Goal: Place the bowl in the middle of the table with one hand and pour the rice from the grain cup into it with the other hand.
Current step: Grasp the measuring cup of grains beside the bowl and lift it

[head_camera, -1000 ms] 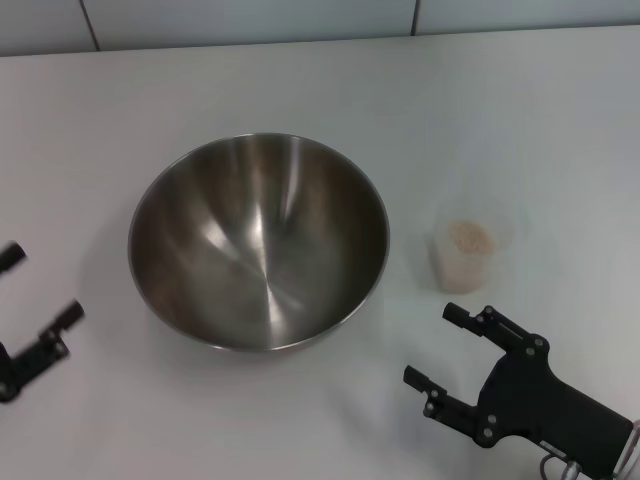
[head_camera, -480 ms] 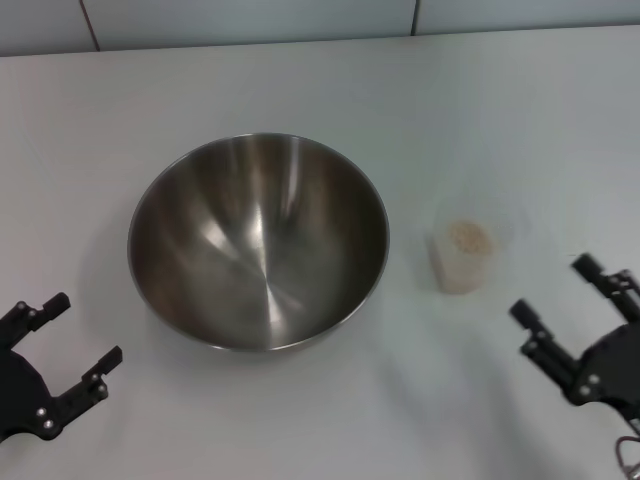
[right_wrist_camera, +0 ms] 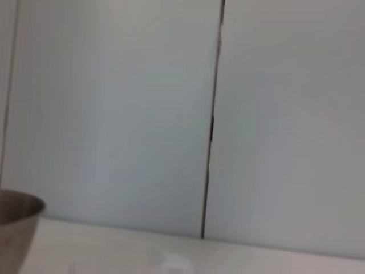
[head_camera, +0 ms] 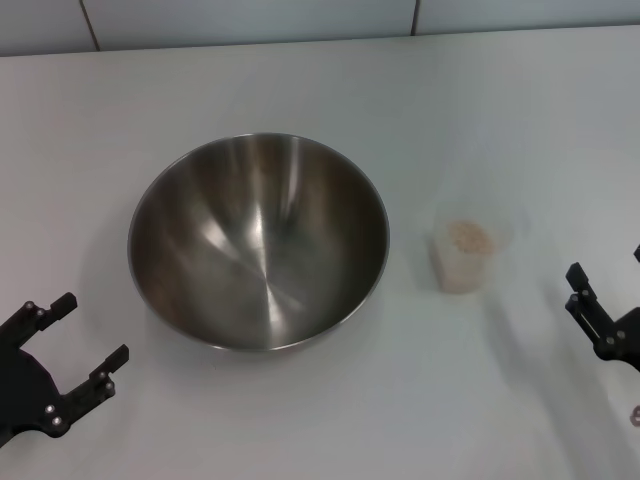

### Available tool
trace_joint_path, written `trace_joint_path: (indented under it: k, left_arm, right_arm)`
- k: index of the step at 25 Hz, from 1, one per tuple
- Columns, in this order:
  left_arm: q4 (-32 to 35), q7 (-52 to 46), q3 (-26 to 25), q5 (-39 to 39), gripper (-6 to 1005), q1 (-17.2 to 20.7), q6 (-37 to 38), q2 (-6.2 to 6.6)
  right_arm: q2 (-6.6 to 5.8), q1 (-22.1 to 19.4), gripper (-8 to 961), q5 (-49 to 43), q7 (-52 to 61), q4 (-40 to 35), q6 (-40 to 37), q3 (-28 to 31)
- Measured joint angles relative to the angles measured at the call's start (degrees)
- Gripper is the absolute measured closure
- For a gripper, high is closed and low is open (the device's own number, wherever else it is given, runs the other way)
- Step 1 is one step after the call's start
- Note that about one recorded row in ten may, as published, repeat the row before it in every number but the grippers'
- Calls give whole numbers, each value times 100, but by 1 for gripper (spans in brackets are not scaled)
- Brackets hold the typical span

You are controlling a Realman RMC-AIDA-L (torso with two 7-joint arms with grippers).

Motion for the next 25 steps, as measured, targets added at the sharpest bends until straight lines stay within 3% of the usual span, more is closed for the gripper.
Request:
trace_joint_path:
  k: [8, 25]
  left_arm:
    - [0, -11, -1, 2, 236, 1, 0, -2]
    - [0, -13, -1, 1, 238, 6, 9, 24]
  right_arm:
    - [3, 437, 184, 3, -9, 59, 683, 229]
    - [7, 810, 184, 2, -17, 124, 1119, 259]
